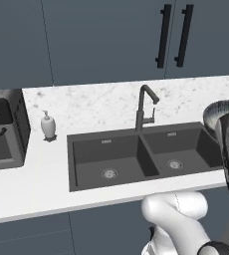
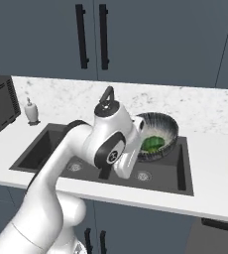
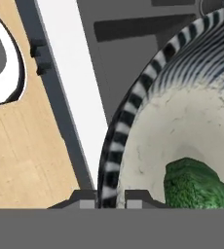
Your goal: Pick the broccoli from the sink and place it in the bowl. Then pick the bowl and place it in the microwave. Then close the microwave door and press the start button.
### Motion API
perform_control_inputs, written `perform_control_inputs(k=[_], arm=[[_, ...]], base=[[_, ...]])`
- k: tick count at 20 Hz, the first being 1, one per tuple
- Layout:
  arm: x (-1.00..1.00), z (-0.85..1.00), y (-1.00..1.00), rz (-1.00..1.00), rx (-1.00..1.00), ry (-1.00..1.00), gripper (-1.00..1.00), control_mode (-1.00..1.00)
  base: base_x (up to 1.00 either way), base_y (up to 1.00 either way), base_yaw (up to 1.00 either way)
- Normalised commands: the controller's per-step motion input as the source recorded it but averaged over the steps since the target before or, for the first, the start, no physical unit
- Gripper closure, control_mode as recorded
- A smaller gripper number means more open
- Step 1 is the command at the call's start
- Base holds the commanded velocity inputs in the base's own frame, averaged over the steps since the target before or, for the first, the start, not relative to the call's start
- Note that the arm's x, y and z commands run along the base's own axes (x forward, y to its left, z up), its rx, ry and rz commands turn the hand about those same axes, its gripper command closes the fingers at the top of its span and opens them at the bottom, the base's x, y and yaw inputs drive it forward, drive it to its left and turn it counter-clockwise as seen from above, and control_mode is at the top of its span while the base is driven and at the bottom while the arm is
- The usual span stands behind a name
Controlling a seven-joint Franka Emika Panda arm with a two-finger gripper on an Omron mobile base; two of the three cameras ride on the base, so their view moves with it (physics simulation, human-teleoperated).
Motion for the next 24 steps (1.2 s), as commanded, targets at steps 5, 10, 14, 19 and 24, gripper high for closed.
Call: perform_control_inputs(k=[5, 10, 14, 19, 24], arm=[[-0.3, 0.2, 0.7, 0.14, -0.03, -0.02, 1.0, -1.0], [-0.13, 0.05, 0.73, 0.14, 0.04, -0.03, 1.0, -1.0], [0.0, 0.21, 0.79, 0.13, 0.01, 0.0, 1.0, -1.0], [-0.06, 0.18, 0.45, 0.15, 0.02, 0.0, 1.0, -1.0], [-0.32, 0.18, 0.29, 0.15, 0.04, 0.0, 1.0, -1.0]], base=[[0.0, 0.0, 0.0], [0.0, 0.0, 0.0], [0.0, 0.0, 0.0], [0.0, 0.0, 0.0], [0.0, 0.0, 0.0]])
